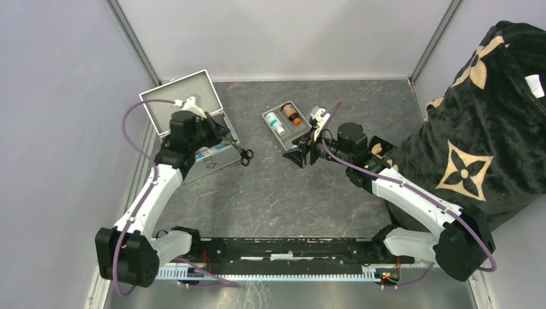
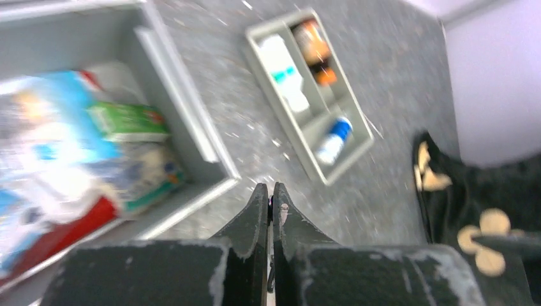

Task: Organize the medicine kit
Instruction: Place the scissors in the medicine box.

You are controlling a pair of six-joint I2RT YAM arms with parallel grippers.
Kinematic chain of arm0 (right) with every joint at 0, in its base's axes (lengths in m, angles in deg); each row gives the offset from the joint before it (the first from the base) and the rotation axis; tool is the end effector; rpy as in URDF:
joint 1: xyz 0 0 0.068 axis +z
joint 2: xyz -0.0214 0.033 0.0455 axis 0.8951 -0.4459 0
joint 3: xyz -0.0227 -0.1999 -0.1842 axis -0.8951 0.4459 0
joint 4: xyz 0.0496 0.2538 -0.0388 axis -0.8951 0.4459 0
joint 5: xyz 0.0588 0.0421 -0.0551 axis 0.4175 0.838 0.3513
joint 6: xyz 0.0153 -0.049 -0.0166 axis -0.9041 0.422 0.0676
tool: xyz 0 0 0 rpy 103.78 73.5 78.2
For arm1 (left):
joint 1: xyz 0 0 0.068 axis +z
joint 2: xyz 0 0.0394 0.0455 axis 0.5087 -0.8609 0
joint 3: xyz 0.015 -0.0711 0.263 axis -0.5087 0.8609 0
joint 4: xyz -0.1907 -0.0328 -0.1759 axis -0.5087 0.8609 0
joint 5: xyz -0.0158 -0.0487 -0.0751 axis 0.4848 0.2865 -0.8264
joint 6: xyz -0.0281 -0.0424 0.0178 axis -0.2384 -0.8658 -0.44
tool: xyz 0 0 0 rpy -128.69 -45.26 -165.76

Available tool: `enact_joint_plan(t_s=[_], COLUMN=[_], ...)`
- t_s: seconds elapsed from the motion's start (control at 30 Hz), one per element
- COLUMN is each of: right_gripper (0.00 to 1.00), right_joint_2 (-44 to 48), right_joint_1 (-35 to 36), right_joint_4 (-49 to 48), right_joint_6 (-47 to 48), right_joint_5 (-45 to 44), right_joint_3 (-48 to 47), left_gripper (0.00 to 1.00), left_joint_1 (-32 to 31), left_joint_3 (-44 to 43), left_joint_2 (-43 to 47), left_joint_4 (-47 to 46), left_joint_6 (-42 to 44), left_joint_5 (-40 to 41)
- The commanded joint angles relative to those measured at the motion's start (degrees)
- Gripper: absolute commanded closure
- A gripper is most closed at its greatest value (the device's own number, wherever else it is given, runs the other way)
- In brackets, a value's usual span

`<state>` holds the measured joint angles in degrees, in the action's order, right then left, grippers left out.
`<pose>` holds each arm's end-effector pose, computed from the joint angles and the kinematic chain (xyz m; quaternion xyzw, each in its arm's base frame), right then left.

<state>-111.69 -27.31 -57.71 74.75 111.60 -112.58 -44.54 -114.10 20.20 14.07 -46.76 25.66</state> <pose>0.2110 0.1736 0.3023 -0.3043 0.7014 0.4046 0.5017 0.2481 -0.0700 0.2989 -0.0728 0.8393 -0.2952 0.4507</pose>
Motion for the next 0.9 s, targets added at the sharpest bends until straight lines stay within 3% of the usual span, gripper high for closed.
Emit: enact_joint_plan(t_s=[0.0,0.3,0.43,0.57,0.7,0.87], right_gripper=[0.34,0.34,0.34,0.33,0.33,0.33], right_joint_2=[0.2,0.2,0.4,-0.1,-0.6,-0.7], right_joint_1=[-0.2,-0.3,-0.2,-0.2,-0.2,-0.3], right_joint_4=[-0.7,1.0,1.8,2.4,2.4,2.5], right_joint_6=[-0.7,-1.9,-1.8,-1.2,-1.1,-0.7], right_joint_5=[-1.0,0.2,0.3,0.4,0.6,0.0], right_joint_3=[-0.3,1.0,1.6,1.7,1.8,2.3], left_gripper=[0.98,0.98,0.98,0.96,0.75,0.47], left_joint_1=[7.6,16.2,18.6,19.3,19.2,19.3], left_joint_3=[-3.8,-5.6,-6.4,-4.5,-3.7,-5.9], left_joint_2=[3.8,1.6,-0.7,-3.2,-7.9,-9.7], left_joint_4=[1.2,0.0,2.5,-0.1,-2.2,1.2], left_joint_6=[-3.4,-12.3,-12.2,-12.1,-12.7,-11.7], left_joint_5=[4.0,12.5,19.9,20.1,16.9,20.6])
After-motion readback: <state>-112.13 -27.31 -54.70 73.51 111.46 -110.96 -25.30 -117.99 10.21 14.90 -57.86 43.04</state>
